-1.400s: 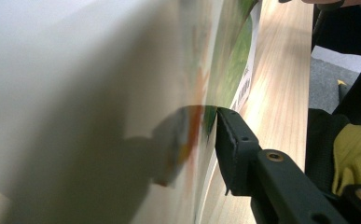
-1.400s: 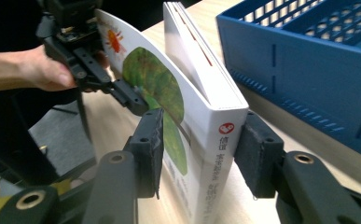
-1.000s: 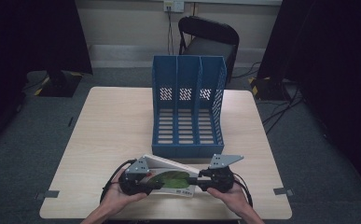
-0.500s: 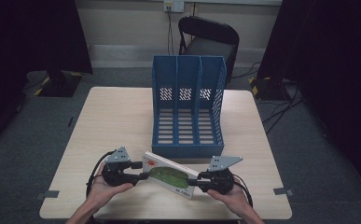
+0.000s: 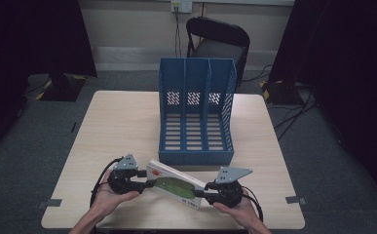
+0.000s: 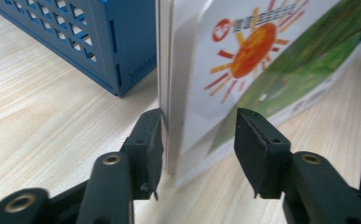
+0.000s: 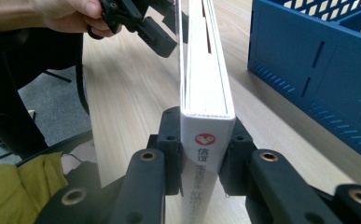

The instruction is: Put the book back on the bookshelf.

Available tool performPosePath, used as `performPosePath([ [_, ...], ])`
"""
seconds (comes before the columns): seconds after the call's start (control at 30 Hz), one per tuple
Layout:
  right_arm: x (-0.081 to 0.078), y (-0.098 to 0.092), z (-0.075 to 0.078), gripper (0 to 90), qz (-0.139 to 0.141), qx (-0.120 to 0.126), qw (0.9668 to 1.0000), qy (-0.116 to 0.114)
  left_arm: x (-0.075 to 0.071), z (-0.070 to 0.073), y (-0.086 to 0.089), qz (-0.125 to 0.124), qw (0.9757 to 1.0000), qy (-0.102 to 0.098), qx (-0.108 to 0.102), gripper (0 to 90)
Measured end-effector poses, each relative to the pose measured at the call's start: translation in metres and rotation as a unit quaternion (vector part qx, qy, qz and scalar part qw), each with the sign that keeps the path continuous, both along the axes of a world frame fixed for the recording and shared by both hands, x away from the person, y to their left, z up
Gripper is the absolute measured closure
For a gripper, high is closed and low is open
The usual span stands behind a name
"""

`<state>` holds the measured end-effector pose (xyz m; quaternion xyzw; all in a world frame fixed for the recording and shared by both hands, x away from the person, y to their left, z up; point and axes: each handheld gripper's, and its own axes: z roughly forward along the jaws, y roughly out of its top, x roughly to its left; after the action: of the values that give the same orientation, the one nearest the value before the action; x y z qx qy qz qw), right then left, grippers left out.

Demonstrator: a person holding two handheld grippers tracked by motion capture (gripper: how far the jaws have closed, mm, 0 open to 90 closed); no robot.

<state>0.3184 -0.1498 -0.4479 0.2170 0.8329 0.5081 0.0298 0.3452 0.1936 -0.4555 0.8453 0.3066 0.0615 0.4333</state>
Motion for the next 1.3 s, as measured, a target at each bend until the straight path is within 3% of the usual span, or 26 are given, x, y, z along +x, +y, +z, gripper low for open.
performPosePath([
  [0.1, -0.002, 0.003, -0.002, 72.4, 0.001, 0.001, 1.0, -0.005, 0.0, -0.001, 0.002, 0.0, 1.0, 0.009, -0.003, 55.7],
  [0.23, -0.008, 0.013, -0.005, 67.6, 0.024, -0.008, 0.9997, -0.005, 0.001, -0.004, -0.001, -0.004, 0.9998, 0.019, 0.007, 48.3],
  [0.4, -0.007, 0.023, -0.011, 65.5, 0.023, -0.015, 0.9996, 0.004, 0.0, -0.005, -0.003, -0.009, 0.9997, 0.016, 0.016, 51.3],
  [0.5, -0.004, 0.034, -0.018, 60.9, 0.024, -0.036, 0.9991, 0.005, 0.0, -0.005, -0.003, -0.008, 0.9997, 0.016, 0.016, 52.9],
  [0.6, -0.001, 0.043, -0.021, 59.3, 0.024, -0.035, 0.9991, 0.008, -0.001, -0.005, -0.003, -0.008, 0.9997, 0.016, 0.017, 52.9],
  [0.67, -0.001, 0.048, -0.02, 61.2, 0.019, -0.041, 0.999, -0.006, 0.0, -0.005, -0.003, -0.006, 0.9997, 0.016, 0.017, 53.1],
  [0.8, 0.001, 0.049, -0.023, 65.7, 0.006, -0.028, 0.9996, -0.002, 0.0, -0.005, -0.003, -0.002, 0.9997, 0.018, 0.013, 53.1],
  [1.07, 0.002, 0.048, -0.03, 76.2, -0.023, -0.032, 0.9992, -0.011, 0.003, -0.006, -0.003, 0.003, 0.9997, 0.02, 0.01, 55.7],
  [1.17, 0.004, 0.048, -0.029, 76.5, -0.017, -0.032, 0.9994, -0.001, 0.003, -0.006, -0.003, -0.001, 0.9997, 0.023, 0.008, 55.4],
  [1.3, 0.004, 0.047, -0.025, 76.5, -0.008, -0.037, 0.9993, -0.004, 0.003, -0.005, -0.004, -0.007, 0.9997, 0.021, 0.006, 52.0],
])
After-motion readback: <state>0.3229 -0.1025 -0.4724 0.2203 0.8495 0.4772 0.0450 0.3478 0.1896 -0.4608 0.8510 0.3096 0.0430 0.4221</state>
